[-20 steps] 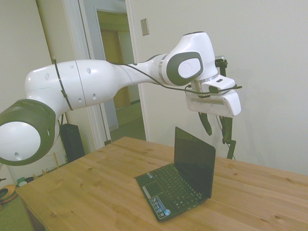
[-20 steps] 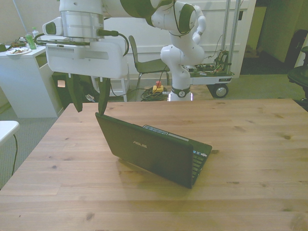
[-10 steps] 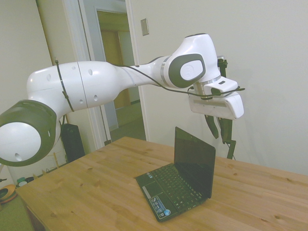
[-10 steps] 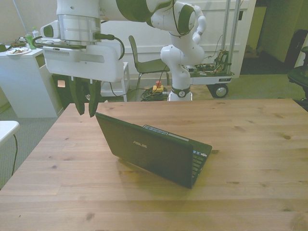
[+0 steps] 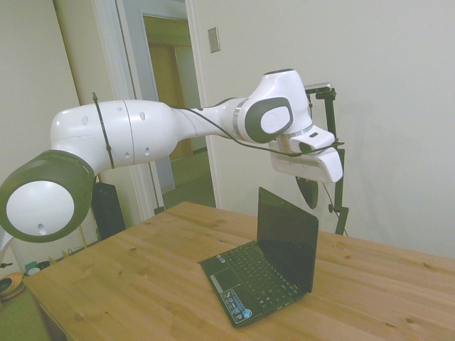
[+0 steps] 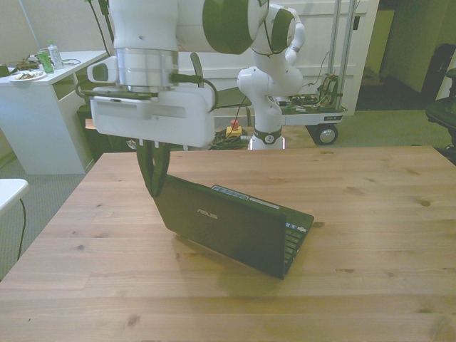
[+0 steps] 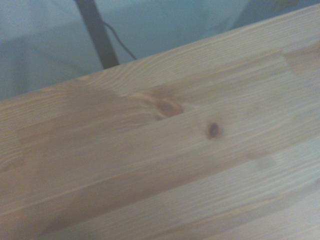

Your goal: Close the laptop

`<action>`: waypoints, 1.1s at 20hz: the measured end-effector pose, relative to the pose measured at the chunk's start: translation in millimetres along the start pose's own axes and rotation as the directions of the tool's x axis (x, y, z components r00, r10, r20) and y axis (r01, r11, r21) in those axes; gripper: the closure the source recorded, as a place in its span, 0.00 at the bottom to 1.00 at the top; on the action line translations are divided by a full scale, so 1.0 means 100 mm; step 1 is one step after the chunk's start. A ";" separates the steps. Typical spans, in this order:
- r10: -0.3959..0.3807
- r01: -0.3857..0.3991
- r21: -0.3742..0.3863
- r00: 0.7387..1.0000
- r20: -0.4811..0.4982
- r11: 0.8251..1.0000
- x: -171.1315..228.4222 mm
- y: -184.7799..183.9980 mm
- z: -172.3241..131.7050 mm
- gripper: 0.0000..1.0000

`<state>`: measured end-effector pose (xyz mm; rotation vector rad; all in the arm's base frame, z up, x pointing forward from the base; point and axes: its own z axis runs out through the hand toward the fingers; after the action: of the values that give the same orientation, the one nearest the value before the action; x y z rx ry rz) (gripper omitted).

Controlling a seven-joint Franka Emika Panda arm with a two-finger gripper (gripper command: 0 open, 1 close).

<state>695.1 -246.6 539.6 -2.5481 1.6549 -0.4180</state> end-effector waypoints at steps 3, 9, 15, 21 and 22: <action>-0.010 0.009 0.010 1.000 0.015 1.000 -0.28 -0.22 0.06 1.00; -0.020 0.019 0.018 0.998 0.051 1.000 -0.81 -0.41 0.00 1.00; -0.011 0.014 -0.020 0.993 0.117 1.000 -1.30 -0.18 0.05 1.00; 0.022 -0.012 -0.063 0.985 0.171 0.998 -1.68 0.31 0.18 1.00; 0.028 -0.016 -0.073 0.984 0.178 0.997 -1.74 0.40 0.27 1.00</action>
<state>600.0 -107.8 473.3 -2.5280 1.6592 -0.1255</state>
